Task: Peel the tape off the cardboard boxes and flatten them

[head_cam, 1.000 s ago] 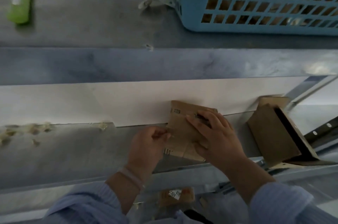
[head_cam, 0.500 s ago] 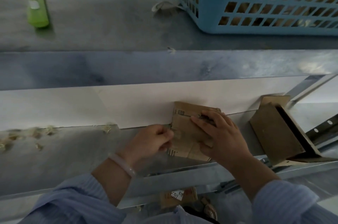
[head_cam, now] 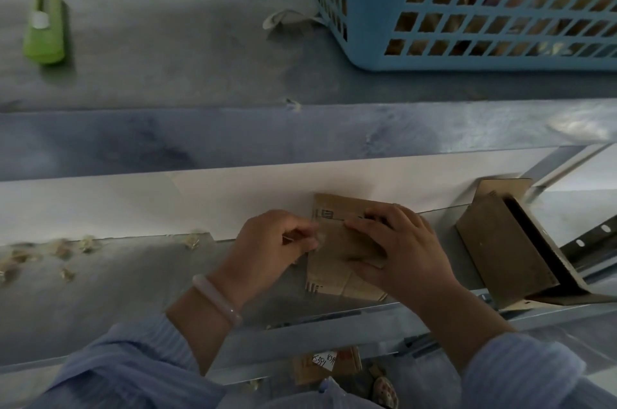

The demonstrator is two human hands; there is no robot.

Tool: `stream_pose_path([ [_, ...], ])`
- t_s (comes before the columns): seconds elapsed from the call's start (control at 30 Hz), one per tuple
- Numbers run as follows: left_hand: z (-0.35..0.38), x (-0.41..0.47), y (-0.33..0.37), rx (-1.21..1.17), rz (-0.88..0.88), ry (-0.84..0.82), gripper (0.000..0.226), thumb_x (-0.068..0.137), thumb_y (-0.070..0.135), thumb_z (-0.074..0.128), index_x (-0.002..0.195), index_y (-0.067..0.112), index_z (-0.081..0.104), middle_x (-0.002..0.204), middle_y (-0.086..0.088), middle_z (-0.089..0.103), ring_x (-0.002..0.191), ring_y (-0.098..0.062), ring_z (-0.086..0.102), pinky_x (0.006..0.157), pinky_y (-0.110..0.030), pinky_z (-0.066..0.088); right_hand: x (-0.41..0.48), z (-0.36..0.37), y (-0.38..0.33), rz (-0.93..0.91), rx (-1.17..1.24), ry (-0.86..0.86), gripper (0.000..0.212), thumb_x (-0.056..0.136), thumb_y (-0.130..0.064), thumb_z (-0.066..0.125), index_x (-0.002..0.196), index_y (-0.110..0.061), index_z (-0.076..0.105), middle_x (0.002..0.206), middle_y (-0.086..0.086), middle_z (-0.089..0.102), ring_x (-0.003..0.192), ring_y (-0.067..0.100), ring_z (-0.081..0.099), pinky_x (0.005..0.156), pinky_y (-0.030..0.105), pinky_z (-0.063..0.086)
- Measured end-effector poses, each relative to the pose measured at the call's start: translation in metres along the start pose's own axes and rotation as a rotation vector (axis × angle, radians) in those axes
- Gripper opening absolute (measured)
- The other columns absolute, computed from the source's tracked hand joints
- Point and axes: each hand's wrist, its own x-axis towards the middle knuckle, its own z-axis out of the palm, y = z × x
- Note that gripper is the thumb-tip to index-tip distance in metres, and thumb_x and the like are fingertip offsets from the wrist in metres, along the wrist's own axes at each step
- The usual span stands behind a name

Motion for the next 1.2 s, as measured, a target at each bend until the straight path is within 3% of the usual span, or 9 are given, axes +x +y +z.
stream_pose_path([
  [0.13,0.000,-0.002,0.000,0.135,0.150,0.020,0.008,0.076,0.022,0.080,0.081,0.021,0.073,0.081,0.010,0.068,0.078,-0.004,0.063,0.072,-0.025,0.052,0.003,0.002,-0.003,-0.020,-0.052,-0.001,0.069,0.067,-0.065,0.060,0.131,-0.039,0.057,0.116,0.000,0.055,0.107,0.024,0.052,0.098,0.043,0.041],
  [0.23,0.004,-0.002,0.002,0.150,0.126,0.090,0.009,0.084,0.016,0.071,0.081,0.017,0.063,0.079,0.008,0.069,0.075,-0.005,0.064,0.069,-0.028,0.053,0.001,0.005,0.002,-0.028,-0.034,-0.011,0.069,0.067,-0.065,0.060,0.132,-0.041,0.056,0.119,0.000,0.054,0.110,0.026,0.050,0.099,0.044,0.039],
  [0.37,0.016,0.002,0.005,-0.037,-0.120,0.200,0.019,0.092,0.005,0.058,0.079,0.018,0.052,0.074,0.005,0.068,0.070,-0.004,0.067,0.067,-0.022,0.055,0.000,0.004,0.005,-0.050,-0.011,-0.013,0.068,0.067,-0.065,0.061,0.131,-0.042,0.058,0.121,-0.001,0.054,0.113,0.024,0.049,0.100,0.042,0.035],
  [0.5,0.030,0.008,0.008,-0.489,-0.472,0.375,0.015,0.095,0.004,0.054,0.084,0.014,0.053,0.080,-0.007,0.069,0.069,-0.018,0.071,0.075,-0.046,0.059,0.001,0.004,0.002,-0.038,-0.008,-0.015,0.068,0.067,-0.066,0.061,0.131,-0.042,0.057,0.121,-0.002,0.054,0.112,0.024,0.049,0.099,0.044,0.040],
  [0.6,0.029,-0.001,0.011,-0.440,-0.400,0.373,0.011,0.091,0.006,0.062,0.085,0.015,0.062,0.081,-0.003,0.071,0.074,-0.014,0.071,0.075,-0.035,0.059,0.002,0.005,0.001,-0.031,-0.020,-0.016,0.069,0.066,-0.066,0.061,0.131,-0.041,0.057,0.121,-0.001,0.054,0.112,0.025,0.050,0.098,0.046,0.043],
  [0.73,0.017,-0.015,0.017,-0.313,-0.216,0.183,0.020,0.089,0.013,0.064,0.085,0.031,0.072,0.084,0.011,0.074,0.084,-0.003,0.069,0.077,-0.018,0.053,0.003,0.007,0.001,-0.016,-0.001,-0.003,0.069,0.064,-0.064,0.062,0.129,-0.042,0.058,0.121,-0.002,0.054,0.112,0.024,0.050,0.098,0.045,0.042],
  [0.9,0.016,-0.007,0.016,-0.232,-0.282,0.104,0.025,0.081,0.013,0.075,0.096,0.030,0.066,0.092,0.010,0.070,0.084,0.000,0.066,0.072,-0.011,0.051,0.002,0.010,0.004,-0.057,0.025,-0.004,0.069,0.065,-0.063,0.061,0.129,-0.039,0.060,0.134,-0.002,0.056,0.124,0.025,0.050,0.104,0.048,0.039],
  [1.0,0.015,-0.005,0.014,-0.167,-0.331,0.090,0.009,0.080,0.017,0.077,0.081,0.023,0.070,0.078,0.005,0.071,0.072,-0.001,0.065,0.060,-0.009,0.046,0.002,0.009,0.008,-0.096,0.026,-0.024,0.069,0.064,-0.065,0.058,0.129,-0.041,0.059,0.138,-0.003,0.056,0.130,0.025,0.049,0.104,0.050,0.040],
  [1.2,0.027,-0.011,0.002,-0.022,-0.243,0.121,0.019,0.088,0.015,0.065,0.074,0.024,0.056,0.072,0.002,0.064,0.071,-0.018,0.062,0.069,-0.044,0.053,-0.003,0.008,0.011,-0.149,0.041,-0.041,0.069,0.065,-0.065,0.060,0.131,-0.043,0.057,0.141,-0.007,0.054,0.132,0.021,0.047,0.104,0.049,0.039],
])
